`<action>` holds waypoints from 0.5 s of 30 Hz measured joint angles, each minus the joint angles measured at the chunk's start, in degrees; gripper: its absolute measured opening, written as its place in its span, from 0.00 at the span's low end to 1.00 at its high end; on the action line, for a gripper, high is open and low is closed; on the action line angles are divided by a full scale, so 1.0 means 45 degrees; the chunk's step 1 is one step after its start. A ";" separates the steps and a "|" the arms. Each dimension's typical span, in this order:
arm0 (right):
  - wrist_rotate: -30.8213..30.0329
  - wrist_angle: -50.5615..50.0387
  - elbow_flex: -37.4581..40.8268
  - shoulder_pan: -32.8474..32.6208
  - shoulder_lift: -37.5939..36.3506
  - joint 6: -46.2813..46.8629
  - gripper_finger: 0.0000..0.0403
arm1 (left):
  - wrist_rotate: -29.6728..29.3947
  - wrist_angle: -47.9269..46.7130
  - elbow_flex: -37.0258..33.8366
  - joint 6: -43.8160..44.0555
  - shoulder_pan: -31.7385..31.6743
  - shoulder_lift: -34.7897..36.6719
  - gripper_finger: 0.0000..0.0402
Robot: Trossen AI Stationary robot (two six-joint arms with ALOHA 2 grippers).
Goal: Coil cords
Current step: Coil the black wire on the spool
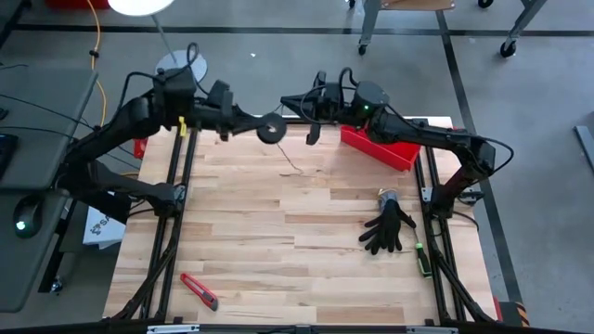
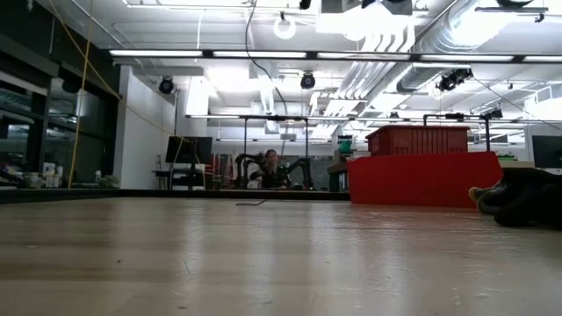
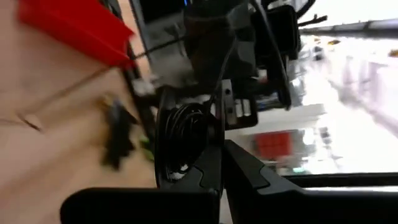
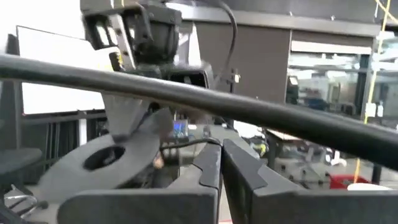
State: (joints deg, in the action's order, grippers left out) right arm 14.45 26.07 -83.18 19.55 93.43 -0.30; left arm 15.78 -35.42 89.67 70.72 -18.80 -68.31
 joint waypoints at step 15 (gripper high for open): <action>0.0089 -0.1060 -0.0005 0.0519 -0.0019 0.0935 0.00 | -0.0948 0.1298 -0.0005 -0.7561 -0.1667 0.0077 0.00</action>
State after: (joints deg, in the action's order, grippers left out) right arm 14.85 21.30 -83.20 21.89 93.34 3.91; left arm 11.52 -29.59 89.65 36.70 -26.30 -67.96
